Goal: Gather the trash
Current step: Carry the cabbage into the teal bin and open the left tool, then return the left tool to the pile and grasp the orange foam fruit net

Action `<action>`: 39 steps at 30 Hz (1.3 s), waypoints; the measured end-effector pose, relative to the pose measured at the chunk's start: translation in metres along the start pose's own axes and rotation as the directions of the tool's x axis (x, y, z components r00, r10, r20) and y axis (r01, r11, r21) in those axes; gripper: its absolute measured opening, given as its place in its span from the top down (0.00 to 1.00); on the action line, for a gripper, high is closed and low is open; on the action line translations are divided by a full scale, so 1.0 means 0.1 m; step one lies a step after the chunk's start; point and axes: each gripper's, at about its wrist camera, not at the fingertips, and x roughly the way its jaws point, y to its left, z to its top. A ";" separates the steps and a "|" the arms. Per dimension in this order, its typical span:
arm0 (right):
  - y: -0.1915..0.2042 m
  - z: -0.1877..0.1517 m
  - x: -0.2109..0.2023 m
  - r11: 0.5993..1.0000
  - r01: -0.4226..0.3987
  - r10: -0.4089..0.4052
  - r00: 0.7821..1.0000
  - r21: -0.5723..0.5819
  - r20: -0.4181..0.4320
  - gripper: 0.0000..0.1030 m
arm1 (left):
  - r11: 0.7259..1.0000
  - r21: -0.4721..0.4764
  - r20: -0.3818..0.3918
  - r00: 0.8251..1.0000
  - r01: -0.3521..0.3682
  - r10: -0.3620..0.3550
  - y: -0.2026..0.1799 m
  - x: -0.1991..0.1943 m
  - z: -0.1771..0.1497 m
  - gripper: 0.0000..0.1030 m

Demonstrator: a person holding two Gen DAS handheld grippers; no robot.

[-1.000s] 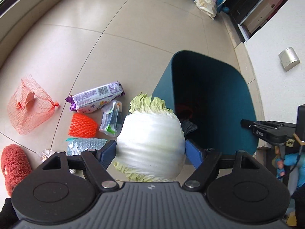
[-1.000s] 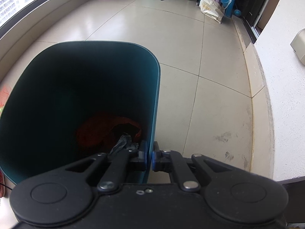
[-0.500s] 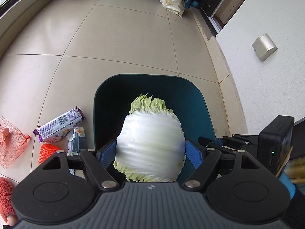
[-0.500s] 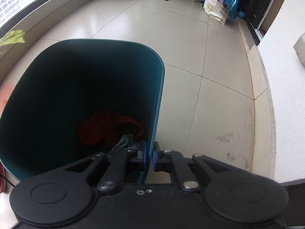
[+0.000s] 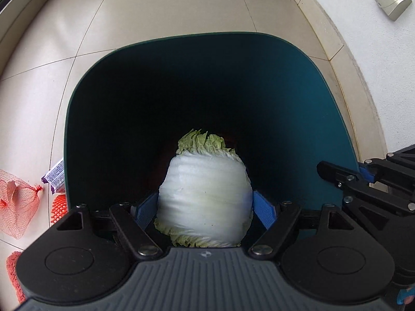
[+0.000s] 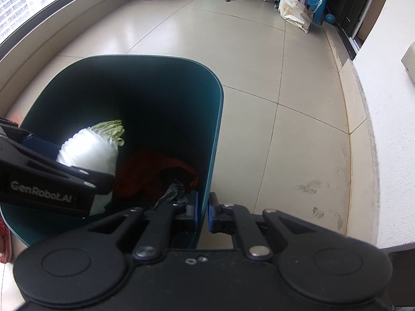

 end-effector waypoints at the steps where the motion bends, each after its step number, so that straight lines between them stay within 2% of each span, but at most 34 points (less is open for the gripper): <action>1: 0.00 0.00 0.00 1.000 0.000 0.000 1.000 0.000 0.000 0.94 | 1.000 0.002 -0.007 1.000 0.009 -0.009 0.00 0.03 0.00 0.23; 6: 0.00 0.00 0.02 1.000 0.000 0.000 1.000 -0.002 -0.002 0.94 | 1.000 0.012 -0.001 1.000 0.017 -0.017 0.03 0.05 -0.04 0.23; 11: 0.00 0.01 0.03 1.000 -0.001 0.001 1.000 0.000 -0.005 0.94 | 0.998 0.002 0.014 0.998 0.063 -0.063 0.08 -0.08 -0.07 0.23; 14: -0.01 0.01 0.03 1.000 -0.003 0.003 1.000 0.001 -0.005 0.94 | 0.995 0.002 0.030 0.994 0.101 -0.101 0.16 -0.23 -0.11 0.22; 16: -0.01 0.01 0.04 1.000 -0.003 0.003 1.000 0.001 -0.006 0.93 | 0.995 0.001 0.061 0.993 0.101 -0.100 0.22 -0.39 -0.12 0.23; 19: -0.02 0.01 0.04 1.000 -0.004 0.004 1.000 0.002 -0.008 0.93 | 0.990 -0.004 0.101 0.985 0.144 -0.143 0.35 -0.66 -0.20 0.23; 23: -0.01 0.02 0.05 1.000 -0.003 0.003 1.000 0.002 -0.010 0.93 | 0.986 -0.011 0.164 0.973 0.167 -0.163 0.58 -1.04 -0.36 0.22; 28: 0.00 0.02 0.06 1.000 0.002 -0.002 1.000 0.002 -0.013 0.93 | 0.989 -0.049 0.209 0.970 0.138 -0.125 0.90 -1.29 -0.51 0.22; 31: 0.00 0.02 0.06 1.000 0.002 -0.002 1.000 0.004 -0.015 0.94 | 0.988 -0.106 0.212 0.974 0.108 -0.084 1.16 -1.32 -0.62 0.21; 36: 0.01 0.02 0.07 1.000 0.004 -0.003 1.000 0.002 -0.015 0.94 | 0.967 -0.251 0.157 0.988 0.035 0.005 1.69 -1.03 -0.80 0.21; 39: 0.01 0.02 0.07 1.000 0.006 -0.006 1.000 0.000 -0.016 0.94 | 0.947 -0.321 0.084 0.995 -0.020 0.050 1.96 -0.70 -0.88 0.21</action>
